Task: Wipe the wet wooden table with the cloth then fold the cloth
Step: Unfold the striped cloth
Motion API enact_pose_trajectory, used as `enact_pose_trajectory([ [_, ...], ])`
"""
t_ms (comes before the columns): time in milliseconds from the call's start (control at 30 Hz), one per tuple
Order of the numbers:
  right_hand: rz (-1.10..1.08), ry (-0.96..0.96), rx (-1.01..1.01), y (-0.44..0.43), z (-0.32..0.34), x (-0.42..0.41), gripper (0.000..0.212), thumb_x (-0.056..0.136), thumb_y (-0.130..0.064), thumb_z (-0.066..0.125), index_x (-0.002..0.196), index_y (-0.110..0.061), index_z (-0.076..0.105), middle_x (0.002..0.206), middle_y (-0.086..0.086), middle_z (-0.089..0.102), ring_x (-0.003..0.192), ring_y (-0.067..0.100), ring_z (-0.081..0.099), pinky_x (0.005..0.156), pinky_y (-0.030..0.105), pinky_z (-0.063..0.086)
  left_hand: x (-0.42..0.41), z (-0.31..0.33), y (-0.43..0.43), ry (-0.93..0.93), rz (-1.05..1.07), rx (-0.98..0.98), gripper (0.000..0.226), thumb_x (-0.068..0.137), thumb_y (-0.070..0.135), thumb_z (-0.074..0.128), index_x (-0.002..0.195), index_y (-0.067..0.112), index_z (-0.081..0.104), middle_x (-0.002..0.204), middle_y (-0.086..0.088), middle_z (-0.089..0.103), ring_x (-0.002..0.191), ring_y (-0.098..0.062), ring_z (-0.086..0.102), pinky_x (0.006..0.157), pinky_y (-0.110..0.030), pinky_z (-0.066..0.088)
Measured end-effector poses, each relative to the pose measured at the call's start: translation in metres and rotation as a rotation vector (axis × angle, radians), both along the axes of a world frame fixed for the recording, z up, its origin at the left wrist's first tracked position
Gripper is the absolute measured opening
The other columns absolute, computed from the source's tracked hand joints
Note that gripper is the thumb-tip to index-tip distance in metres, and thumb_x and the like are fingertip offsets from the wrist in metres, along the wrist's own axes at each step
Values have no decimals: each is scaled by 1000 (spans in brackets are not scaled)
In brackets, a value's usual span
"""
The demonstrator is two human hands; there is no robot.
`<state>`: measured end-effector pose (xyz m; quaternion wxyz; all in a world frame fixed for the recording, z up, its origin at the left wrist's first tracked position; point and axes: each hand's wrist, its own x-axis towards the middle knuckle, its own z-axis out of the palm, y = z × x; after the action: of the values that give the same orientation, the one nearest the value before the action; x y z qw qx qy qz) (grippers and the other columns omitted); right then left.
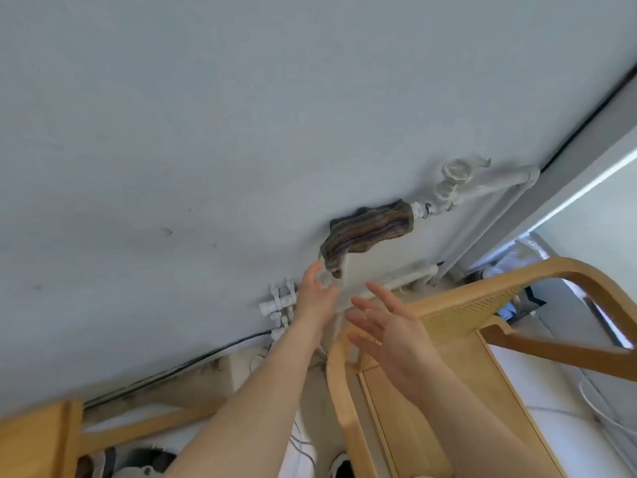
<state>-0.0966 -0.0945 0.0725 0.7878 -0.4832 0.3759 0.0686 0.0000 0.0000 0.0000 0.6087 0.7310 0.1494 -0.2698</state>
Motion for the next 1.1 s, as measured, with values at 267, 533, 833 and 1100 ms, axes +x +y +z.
enact_pose_trajectory([
  [267, 66, 50, -50, -18, -16, 38, 66, 96, 4, 48, 144, -40, 37, 140, 1, 47, 116, 20, 57, 89, 39, 55, 41, -8, -29, 83, 72, -107, 34, 88, 4, 58, 118, 20, 64, 105, -4, 69, 92, -15, 62, 89, -32, 52],
  [533, 46, -60, 146, -29, 36, 24, 37, 98, -19, 57, 129, -38, 52, 120, 5, 69, 112, 26, 63, 84, 44, 56, -22, 115, 1, -188, -160, -80, 20, 94, 18, 55, 92, 18, 75, 87, 1, 75, 84, -14, 71, 79, -33, 57],
  [833, 429, -176, -93, -19, 114, -73, 36, 91, -54, 49, 107, -32, 72, 85, 10, 65, 75, 21, 61, 75, 36, 46, -126, 222, 28, -250, -63, -158, 38, 98, 35, 46, 92, 5, 67, 84, -12, 73, 77, -18, 70, 71, -29, 56],
  [1100, 618, -620, -586, -10, 160, -174, 28, 93, -37, 53, 91, -26, 78, 97, -6, 71, 96, 6, 61, 84, 20, 43, -243, 268, 80, -190, -148, -566, 26, 78, 6, 66, 103, 2, 66, 96, -14, 71, 86, -23, 69, 79, -32, 56],
])
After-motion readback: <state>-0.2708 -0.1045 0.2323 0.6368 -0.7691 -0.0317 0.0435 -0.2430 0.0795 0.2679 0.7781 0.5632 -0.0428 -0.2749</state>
